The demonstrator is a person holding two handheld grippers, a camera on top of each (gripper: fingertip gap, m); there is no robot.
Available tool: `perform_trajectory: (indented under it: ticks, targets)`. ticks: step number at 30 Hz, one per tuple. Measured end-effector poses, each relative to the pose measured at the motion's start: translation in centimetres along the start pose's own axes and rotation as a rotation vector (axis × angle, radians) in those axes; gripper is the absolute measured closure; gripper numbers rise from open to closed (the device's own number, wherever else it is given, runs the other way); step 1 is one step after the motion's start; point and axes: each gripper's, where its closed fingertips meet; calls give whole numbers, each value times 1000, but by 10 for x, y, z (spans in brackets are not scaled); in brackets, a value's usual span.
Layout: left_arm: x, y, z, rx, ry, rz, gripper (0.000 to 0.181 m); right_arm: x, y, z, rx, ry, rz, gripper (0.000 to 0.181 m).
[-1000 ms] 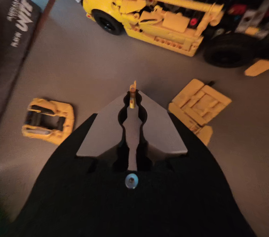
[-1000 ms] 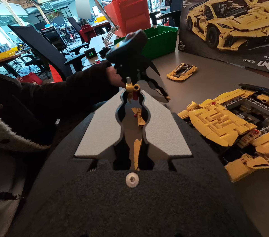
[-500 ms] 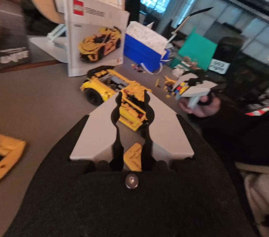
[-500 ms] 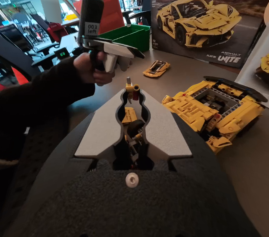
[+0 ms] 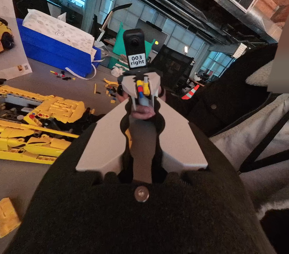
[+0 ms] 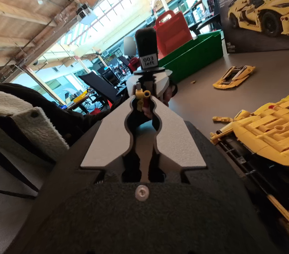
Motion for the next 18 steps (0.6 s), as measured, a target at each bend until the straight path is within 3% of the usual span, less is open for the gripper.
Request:
perform_trajectory:
  ticks: [6, 9, 13, 18]
  targets:
    - [12, 19, -3, -56, 64, -30, 160, -4, 0, 0, 58, -128, 18, 167]
    - [6, 20, 4, -5, 5, 11, 165, -1, 1, 7, 126, -255, -7, 167]
    - [-2, 12, 5, 77, -123, 62, 163, -11, -5, 15, 300, -660, -4, 167]
    - [0, 12, -4, 23, -122, 63, 151, -9, -6, 26, 562, -1195, -145, 167]
Point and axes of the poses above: each gripper's, where its closed fingertips meet, y out along the fingers, x out of its underside, z = x × y across the jaws, and after that the axes turned 4 degrees about -y, right-handed
